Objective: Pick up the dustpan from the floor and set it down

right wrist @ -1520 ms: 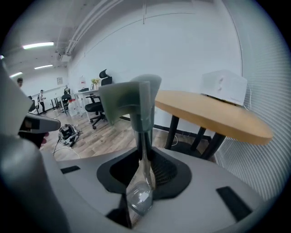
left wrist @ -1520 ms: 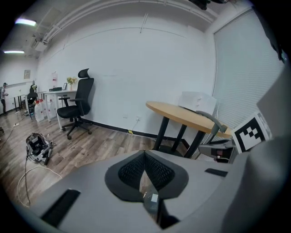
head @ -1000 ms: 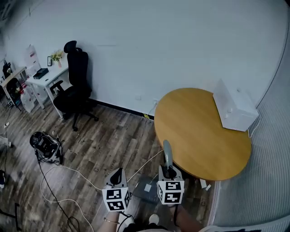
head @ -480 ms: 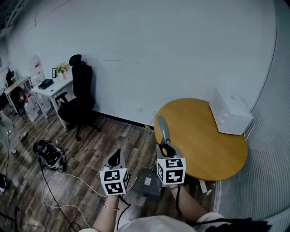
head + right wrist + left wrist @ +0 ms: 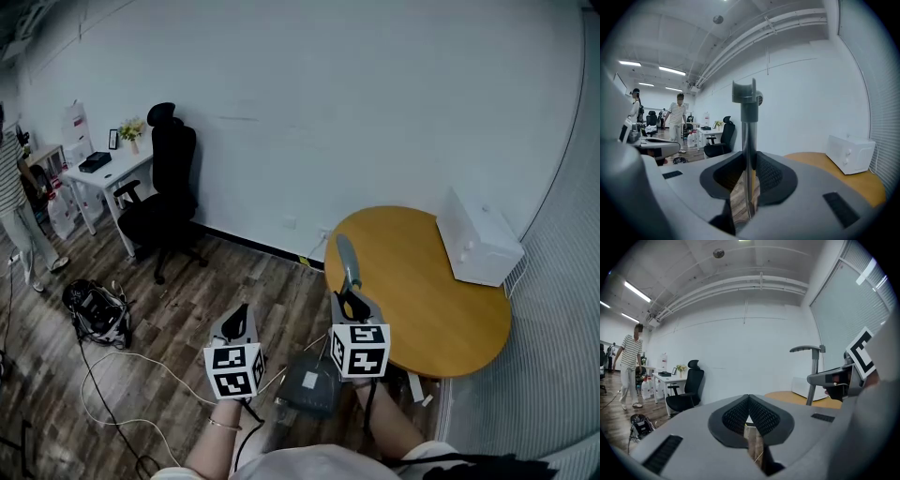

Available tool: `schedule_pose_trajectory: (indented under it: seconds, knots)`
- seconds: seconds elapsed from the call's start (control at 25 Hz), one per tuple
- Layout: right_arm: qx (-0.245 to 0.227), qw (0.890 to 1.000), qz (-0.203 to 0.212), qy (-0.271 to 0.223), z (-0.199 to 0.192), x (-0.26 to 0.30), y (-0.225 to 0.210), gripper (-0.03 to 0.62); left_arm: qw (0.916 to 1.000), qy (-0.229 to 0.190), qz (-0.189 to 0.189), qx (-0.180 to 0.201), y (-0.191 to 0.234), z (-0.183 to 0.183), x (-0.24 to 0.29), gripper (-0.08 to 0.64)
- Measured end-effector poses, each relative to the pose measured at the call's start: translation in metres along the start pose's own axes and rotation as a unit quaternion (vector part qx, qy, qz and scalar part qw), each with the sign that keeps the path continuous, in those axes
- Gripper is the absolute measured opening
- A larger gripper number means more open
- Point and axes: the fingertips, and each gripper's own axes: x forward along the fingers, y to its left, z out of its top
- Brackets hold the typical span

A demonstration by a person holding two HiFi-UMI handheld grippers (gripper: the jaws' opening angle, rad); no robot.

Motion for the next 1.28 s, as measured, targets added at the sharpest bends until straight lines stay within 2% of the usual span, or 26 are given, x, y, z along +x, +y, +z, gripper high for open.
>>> schedule_pose_trajectory:
  seconds: [0.4,0.72,1.0,1.28]
  knots:
    - [-0.008,0.999,-0.03,-0.009,0.01,0.022,0.016,0.1,0.9998,0.009,-0.014,0.007,0.044,-0.006,0.006,0.017]
    - [0.004,0.999,-0.034,-0.019,0.013,0.056,0.027,0.1,0.9998,0.017,-0.009,0.0,0.072,-0.016,0.024,0.017]
    - [0.006,1.0,-0.022,-0.012,0.009,0.113,0.037,0.1,0.9996,0.027,-0.011,0.007,0.094,-0.025,0.073,0.017]
    - [0.02,1.0,-0.014,0.007,0.005,0.177,0.029,0.1,0.9993,0.026,-0.021,0.018,0.107,-0.009,0.146,0.017]
